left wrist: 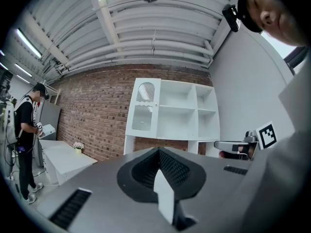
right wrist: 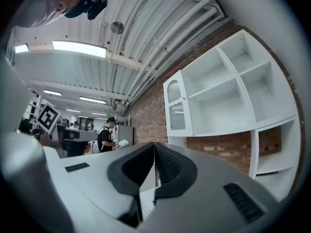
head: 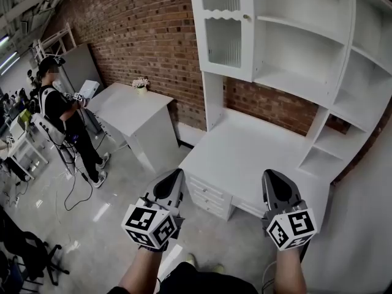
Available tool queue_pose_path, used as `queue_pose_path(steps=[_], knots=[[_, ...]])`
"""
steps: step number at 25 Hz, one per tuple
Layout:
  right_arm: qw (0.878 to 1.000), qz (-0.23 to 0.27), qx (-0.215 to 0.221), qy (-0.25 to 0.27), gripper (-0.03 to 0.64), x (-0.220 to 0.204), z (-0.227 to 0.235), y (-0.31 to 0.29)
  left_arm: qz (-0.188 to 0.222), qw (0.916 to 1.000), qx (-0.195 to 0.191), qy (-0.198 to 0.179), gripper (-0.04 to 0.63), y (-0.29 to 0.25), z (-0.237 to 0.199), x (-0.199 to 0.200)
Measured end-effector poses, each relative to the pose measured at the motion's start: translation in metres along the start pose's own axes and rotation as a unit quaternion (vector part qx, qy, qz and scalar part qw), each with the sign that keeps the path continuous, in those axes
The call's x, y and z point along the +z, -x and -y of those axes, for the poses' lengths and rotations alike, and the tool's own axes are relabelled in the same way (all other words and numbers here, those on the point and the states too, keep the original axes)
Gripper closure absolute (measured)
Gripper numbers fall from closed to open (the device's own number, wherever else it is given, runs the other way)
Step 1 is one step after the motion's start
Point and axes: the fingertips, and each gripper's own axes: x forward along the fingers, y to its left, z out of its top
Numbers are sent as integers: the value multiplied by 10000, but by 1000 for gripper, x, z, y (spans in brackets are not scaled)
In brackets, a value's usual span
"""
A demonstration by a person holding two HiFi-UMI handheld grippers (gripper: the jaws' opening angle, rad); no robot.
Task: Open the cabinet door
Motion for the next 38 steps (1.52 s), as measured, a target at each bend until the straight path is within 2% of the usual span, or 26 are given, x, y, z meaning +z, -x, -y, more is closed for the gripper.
queue_pose_path(steps=[13, 20, 32, 38], knots=[[9997, -147, -131, 156, 614, -16, 0, -44, -82, 9995, -272, 117, 589, -40, -25, -20], [9989, -163, -327, 281, 613, -17, 1, -105, -71, 9984, -561, 86, 589, -85, -67, -15], [9939, -237, -961, 478, 612, -23, 1, -198, -125, 9926, -1201, -79, 589, -153, -138, -17], [9912, -379, -1125, 585, 612, -32, 8, -229, -164, 9898, -1416, 69, 589, -182, -157, -23]])
